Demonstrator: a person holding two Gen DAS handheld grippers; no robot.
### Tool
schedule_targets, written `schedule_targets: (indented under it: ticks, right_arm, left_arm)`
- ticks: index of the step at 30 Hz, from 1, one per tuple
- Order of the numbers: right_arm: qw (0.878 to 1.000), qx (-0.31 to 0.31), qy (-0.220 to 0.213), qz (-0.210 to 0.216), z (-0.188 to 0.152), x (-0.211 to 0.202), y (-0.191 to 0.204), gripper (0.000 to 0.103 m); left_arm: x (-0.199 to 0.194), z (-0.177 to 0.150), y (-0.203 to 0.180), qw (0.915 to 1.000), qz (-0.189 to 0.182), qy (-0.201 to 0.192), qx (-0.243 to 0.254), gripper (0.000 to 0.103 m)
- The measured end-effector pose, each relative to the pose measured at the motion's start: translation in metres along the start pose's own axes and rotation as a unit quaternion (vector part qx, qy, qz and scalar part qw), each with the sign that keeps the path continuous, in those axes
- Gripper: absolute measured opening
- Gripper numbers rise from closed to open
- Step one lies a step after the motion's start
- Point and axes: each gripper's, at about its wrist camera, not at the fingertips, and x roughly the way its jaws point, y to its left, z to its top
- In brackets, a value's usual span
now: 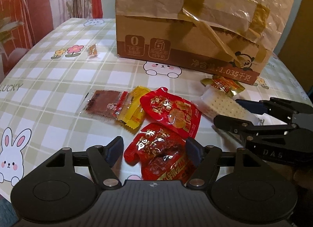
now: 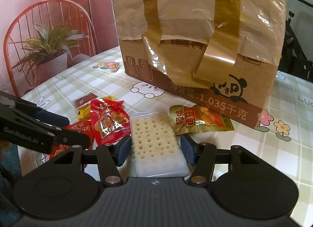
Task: Organize snacks
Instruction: 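Close the left gripper on a red candy packet while the right holds the cracker packet, then lift both held packets up over the paper bag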
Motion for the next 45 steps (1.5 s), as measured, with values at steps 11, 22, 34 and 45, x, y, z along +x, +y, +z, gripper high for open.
schedule_targets:
  ticks: [11,22,34,45]
  right_arm:
    - [1.000,0.000,0.000,0.000,0.000,0.000,0.000,0.059]
    - [1.000,-0.001,0.001,-0.001,0.000,0.000,0.000,0.059]
    - [1.000,-0.009,0.004,-0.003,0.001,0.002,0.001,0.059]
    - [1.000,-0.010,0.004,-0.003,0.001,0.002,0.001,0.059]
  left_arm:
    - [-0.005,-0.002,0.036,0.9974,0.043,-0.015,-0.056,0.073]
    - [-0.012,-0.006,0.055,0.9924,0.058,0.006,-0.108,0.080]
    - [-0.007,-0.001,0.034,0.9953,0.086,-0.016,-0.041,0.036]
    - [-0.029,-0.001,0.031,0.9967,0.043,-0.058,-0.039,0.032]
